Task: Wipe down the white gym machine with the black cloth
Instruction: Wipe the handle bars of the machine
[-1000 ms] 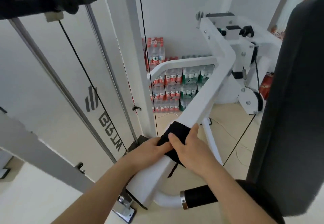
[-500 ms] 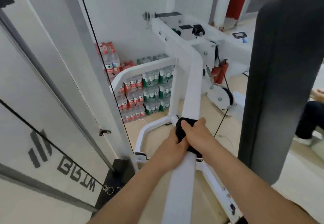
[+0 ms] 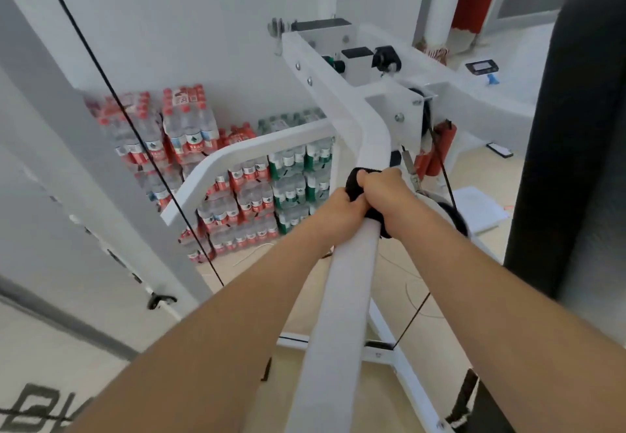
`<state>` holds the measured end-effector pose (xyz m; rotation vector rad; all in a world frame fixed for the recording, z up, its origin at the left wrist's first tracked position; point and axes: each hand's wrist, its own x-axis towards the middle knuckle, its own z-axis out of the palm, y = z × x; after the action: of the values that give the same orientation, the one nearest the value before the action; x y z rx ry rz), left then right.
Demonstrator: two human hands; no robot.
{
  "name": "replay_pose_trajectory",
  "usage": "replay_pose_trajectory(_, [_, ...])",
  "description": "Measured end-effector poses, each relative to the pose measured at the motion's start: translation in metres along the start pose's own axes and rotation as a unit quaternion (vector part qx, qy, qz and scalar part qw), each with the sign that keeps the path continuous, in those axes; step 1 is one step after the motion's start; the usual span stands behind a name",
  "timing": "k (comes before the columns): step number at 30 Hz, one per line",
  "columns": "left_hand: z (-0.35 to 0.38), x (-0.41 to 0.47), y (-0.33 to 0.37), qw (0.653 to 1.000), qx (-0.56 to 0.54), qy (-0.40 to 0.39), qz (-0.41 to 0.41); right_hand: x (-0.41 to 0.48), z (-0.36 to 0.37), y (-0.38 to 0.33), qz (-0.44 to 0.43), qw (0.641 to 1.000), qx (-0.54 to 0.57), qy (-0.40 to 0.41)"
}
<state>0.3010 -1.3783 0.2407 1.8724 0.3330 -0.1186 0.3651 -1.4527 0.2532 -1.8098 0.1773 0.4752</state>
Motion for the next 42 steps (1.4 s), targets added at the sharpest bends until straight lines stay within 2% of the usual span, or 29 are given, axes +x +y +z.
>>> replay_pose_trajectory(10, [-0.001, 0.128, 0.041, 0.997, 0.054, 0.063, 0.001, 0.116, -0.013, -0.049, -0.038, 0.998, 0.045, -0.012])
replay_pose_trajectory(13, [0.0, 0.15, 0.047, 0.995, 0.055, 0.08, 0.005, 0.141, -0.013, -0.057, -0.061, 0.996, 0.047, -0.034])
replay_pose_trajectory(16, [0.001, 0.145, 0.05, 0.994, 0.061, 0.087, -0.001, 0.137, -0.013, -0.057, -0.066, 0.997, 0.042, -0.02])
replay_pose_trajectory(23, [0.001, 0.075, 0.036, 0.991, 0.127, 0.042, -0.019, 0.061, -0.01, -0.028, -0.034, 0.999, 0.032, 0.022])
replay_pose_trajectory(37, [0.005, -0.154, -0.028, 0.994, 0.092, -0.007, 0.054, -0.14, 0.012, 0.071, -0.054, 0.996, -0.067, 0.012])
replay_pose_trajectory(42, [0.009, -0.234, -0.059, 0.997, 0.073, -0.017, 0.031, -0.218, 0.02, 0.108, -0.061, 0.994, -0.092, 0.002])
